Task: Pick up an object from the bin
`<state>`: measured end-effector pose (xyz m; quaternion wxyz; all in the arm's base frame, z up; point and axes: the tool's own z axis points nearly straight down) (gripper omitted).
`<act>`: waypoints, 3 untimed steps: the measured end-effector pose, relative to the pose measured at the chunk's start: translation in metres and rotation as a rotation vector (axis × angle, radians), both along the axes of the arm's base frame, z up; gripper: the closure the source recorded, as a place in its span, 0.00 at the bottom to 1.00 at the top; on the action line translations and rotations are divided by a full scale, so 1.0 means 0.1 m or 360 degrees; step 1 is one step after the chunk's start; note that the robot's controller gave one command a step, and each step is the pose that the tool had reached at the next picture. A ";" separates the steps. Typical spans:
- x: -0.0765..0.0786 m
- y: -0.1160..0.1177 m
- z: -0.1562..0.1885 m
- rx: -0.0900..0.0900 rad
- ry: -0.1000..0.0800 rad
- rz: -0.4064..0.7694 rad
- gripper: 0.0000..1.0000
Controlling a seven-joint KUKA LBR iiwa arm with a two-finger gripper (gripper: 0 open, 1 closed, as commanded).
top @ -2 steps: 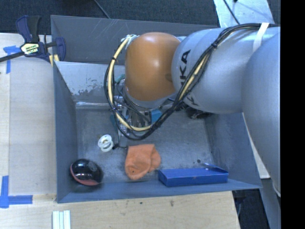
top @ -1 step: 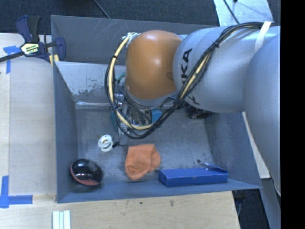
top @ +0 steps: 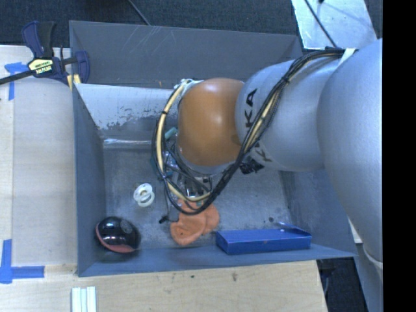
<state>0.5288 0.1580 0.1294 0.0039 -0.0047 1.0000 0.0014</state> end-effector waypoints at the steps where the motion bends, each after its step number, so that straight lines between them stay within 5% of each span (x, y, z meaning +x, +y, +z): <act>1: -0.03 -0.03 -0.36 -0.0001 0.0012 -0.0144 0.00; 2: 0.27 -0.08 -0.36 0.0002 0.0007 -0.0249 0.00; 3: -0.06 -0.29 -0.21 -0.0001 0.0007 -0.0368 0.00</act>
Offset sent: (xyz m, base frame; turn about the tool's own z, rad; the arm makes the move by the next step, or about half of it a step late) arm 0.0438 -0.0136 -0.0353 0.2204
